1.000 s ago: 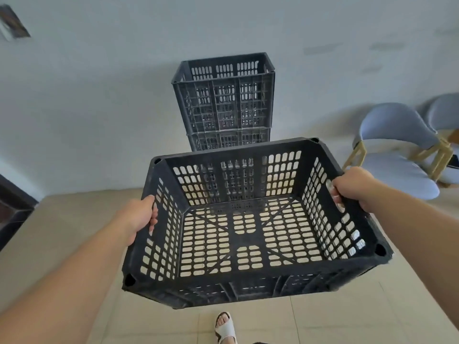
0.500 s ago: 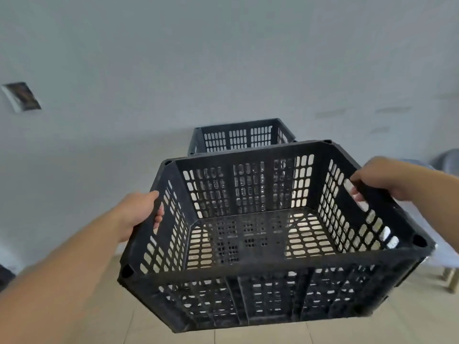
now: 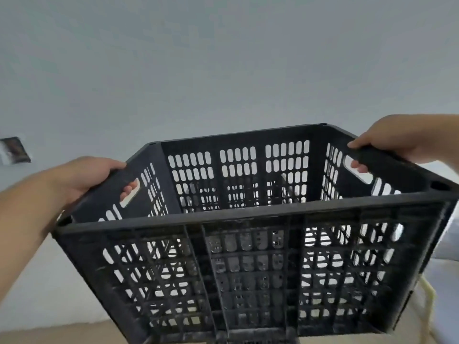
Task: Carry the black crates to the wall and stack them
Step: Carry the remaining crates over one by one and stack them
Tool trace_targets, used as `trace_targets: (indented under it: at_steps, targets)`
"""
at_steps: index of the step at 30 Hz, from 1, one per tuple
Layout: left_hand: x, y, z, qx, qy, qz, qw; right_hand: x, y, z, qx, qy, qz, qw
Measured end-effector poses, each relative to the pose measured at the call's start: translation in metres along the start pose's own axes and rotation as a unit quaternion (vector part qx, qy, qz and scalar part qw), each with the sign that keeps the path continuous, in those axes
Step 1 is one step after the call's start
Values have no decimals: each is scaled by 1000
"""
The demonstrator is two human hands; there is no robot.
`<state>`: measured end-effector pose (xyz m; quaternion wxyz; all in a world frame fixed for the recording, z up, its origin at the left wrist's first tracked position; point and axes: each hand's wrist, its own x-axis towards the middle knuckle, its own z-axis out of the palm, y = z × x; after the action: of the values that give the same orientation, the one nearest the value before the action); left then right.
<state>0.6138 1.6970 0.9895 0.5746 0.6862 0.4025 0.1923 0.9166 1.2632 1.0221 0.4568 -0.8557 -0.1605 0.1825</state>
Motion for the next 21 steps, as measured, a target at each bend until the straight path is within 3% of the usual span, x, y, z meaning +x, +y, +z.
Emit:
trace_targets:
  at_steps: [9, 15, 21]
  targets:
    - [97, 55, 12, 45, 41, 37, 997, 104, -54, -18, -25, 7, -26, 999]
    - [185, 73, 17, 75, 34, 61, 995, 182, -81, -2, -29, 9, -11, 999]
    - [308, 82, 5, 79, 6, 31, 996, 251, -97, 18, -12, 39, -7, 999]
